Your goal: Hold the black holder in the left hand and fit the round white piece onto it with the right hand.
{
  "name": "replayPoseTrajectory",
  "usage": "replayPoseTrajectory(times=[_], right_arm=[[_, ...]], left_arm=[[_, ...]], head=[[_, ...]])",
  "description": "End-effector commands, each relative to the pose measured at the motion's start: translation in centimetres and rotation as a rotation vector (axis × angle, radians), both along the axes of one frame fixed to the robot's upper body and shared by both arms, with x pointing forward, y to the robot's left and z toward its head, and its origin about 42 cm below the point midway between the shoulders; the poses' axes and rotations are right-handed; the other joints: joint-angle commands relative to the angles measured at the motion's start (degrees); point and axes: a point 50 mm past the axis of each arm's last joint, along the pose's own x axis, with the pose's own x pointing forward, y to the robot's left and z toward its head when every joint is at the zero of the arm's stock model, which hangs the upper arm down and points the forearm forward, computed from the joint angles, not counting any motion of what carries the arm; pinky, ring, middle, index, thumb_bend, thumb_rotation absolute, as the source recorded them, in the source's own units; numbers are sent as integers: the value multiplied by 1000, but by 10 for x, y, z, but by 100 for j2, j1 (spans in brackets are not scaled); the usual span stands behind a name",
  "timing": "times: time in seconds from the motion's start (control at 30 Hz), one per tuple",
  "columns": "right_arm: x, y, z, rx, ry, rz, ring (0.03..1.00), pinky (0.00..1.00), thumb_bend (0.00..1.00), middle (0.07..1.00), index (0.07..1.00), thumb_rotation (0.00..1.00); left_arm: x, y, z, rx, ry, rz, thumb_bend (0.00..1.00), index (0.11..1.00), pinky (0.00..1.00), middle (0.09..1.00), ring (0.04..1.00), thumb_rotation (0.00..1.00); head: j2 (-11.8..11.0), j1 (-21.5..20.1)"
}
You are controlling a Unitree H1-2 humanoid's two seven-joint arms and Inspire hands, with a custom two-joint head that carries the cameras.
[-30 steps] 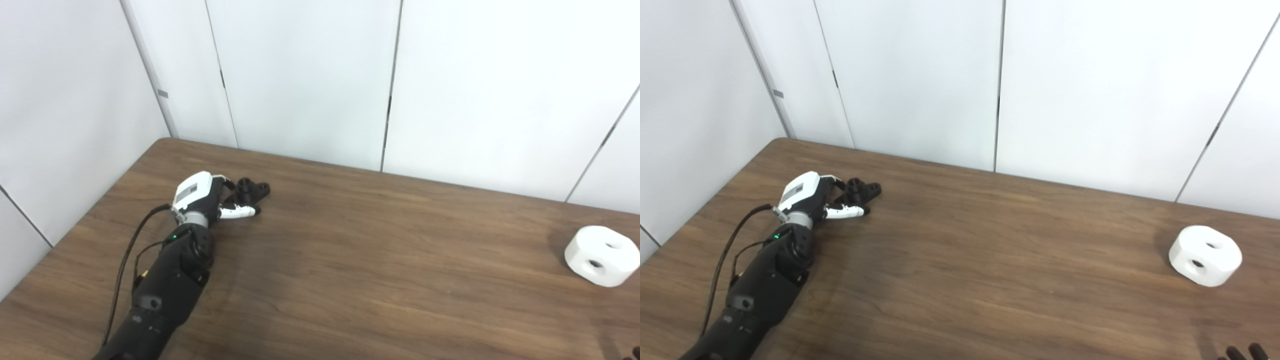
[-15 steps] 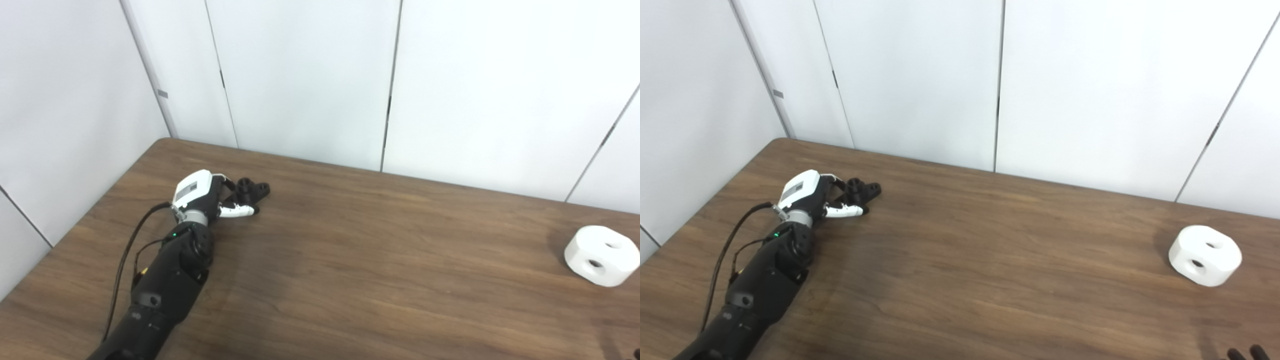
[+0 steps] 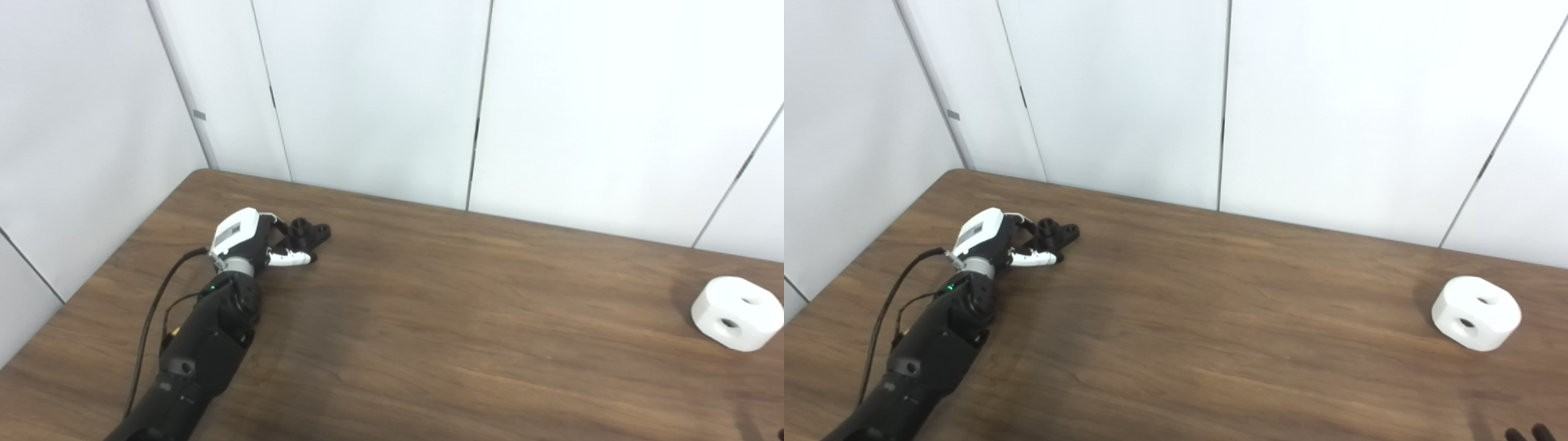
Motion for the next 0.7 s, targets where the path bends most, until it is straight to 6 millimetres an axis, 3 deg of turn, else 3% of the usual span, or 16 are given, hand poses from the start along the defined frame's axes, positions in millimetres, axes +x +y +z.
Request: replayPoseTrajectory(times=[0.0,0.07,0.17,0.23,0.27,0.67], right_arm=[[-13,-3,-4,-10,67,-2,923,921,525,938,976,1000],[-13,-3,-3,-8,66,-1,921,917,522,936,973,1000],[-13,-3,-4,-4,66,-2,922,909,526,937,973,1000],[-13,-3,-4,-6,67,-3,921,906,532,937,975,1000],[-13,-3,-4,-5,67,-1,921,906,533,937,975,1000],[-14,-3,-4,-1,67,1,930,915,533,945,986,1000]], left_arm=[[5,5,16,25,-31,-5,837,624,1000,862,937,287],[5,5,16,34,-23,-10,831,617,1000,860,938,245],[4,5,14,56,-21,-27,824,591,1000,839,930,94],[4,5,12,60,-23,-33,587,513,1000,825,928,66],[4,4,11,57,-28,-34,556,502,1000,822,928,61],[3,5,12,84,-37,-50,521,486,1000,761,889,48]], head=[[12,-6],[14,-3],[20,-7],[20,-7],[20,-7],[25,-56]])
